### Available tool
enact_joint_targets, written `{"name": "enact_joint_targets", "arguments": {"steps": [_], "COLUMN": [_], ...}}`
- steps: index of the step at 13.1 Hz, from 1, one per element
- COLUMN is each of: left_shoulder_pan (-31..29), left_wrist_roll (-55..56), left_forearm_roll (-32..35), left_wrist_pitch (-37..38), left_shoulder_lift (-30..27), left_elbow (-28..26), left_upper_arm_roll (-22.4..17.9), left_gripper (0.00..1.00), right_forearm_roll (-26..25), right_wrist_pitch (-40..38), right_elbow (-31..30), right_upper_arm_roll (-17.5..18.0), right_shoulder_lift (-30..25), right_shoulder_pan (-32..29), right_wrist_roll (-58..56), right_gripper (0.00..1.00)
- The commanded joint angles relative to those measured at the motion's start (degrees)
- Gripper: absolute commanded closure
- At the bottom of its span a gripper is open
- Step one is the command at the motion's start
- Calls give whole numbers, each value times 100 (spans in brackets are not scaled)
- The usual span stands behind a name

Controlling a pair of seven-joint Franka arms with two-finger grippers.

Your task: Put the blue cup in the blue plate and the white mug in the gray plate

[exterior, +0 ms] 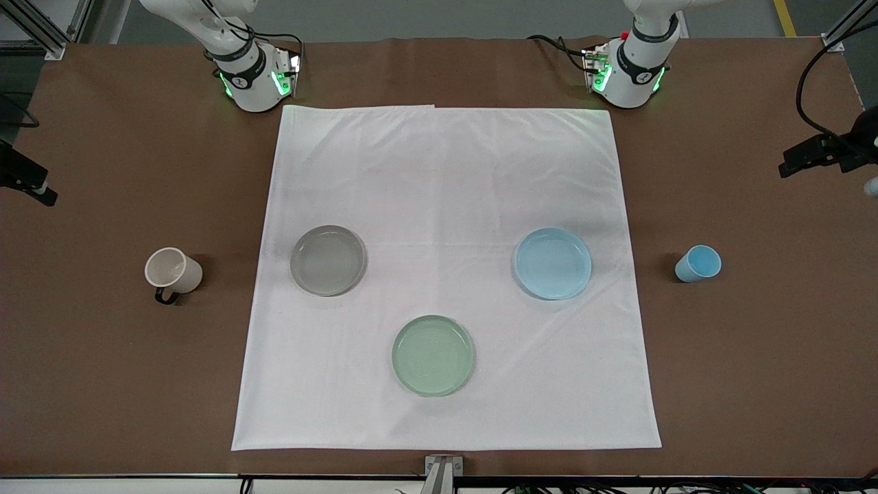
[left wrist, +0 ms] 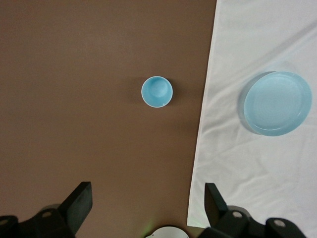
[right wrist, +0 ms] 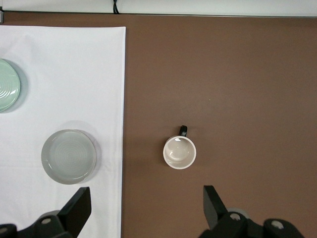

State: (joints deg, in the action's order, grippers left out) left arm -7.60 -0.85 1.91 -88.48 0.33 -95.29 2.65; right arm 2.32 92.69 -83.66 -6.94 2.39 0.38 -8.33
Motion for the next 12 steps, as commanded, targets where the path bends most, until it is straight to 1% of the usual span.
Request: {"name": "enact_joint_targets", "arguments": {"steps": [1, 3, 5, 6, 7, 9, 10, 12], "left_shoulder_pan": [-223, -451, -557, -671, -690, -716, -716, -707], "left_wrist_roll": [-91, -117, -109, -109, -109, -30, -12, 15], "left_forearm_roll": [151, 362, 354, 354, 354, 345, 336, 301], "left_wrist_pitch": [-973, -2010, -2880, -3355, -3734, -4201, -4351, -4379], "left_shoulder_lift": [11, 98, 361, 563, 773, 1239, 1346, 1487], "left_elbow": [-873, -1594, -2087, -2272, -2361, -2371, -2380, -2389], "left_upper_arm_roll": [34, 42, 43, 51, 43, 43, 51, 60], "left_gripper": [0, 0, 0, 0, 3, 14, 15, 17], "right_forearm_roll": [-21, -39, -21, 13, -12, -126, -214, -241], "right_wrist_pitch": [-22, -22, -31, -14, -5, 91, 118, 381], "right_elbow": [104, 95, 95, 104, 95, 17, -45, -124], "right_upper_arm_roll": [44, 44, 44, 44, 44, 35, 35, 26], "right_shoulder_lift": [331, 568, 832, 868, 912, 938, 1121, 1552], "right_shoulder_pan": [-47, -38, -55, -108, -99, -108, -126, -222], "right_wrist_roll": [95, 86, 69, 60, 51, 34, 42, 42], "right_gripper": [0, 0, 0, 0, 0, 0, 0, 0]}}
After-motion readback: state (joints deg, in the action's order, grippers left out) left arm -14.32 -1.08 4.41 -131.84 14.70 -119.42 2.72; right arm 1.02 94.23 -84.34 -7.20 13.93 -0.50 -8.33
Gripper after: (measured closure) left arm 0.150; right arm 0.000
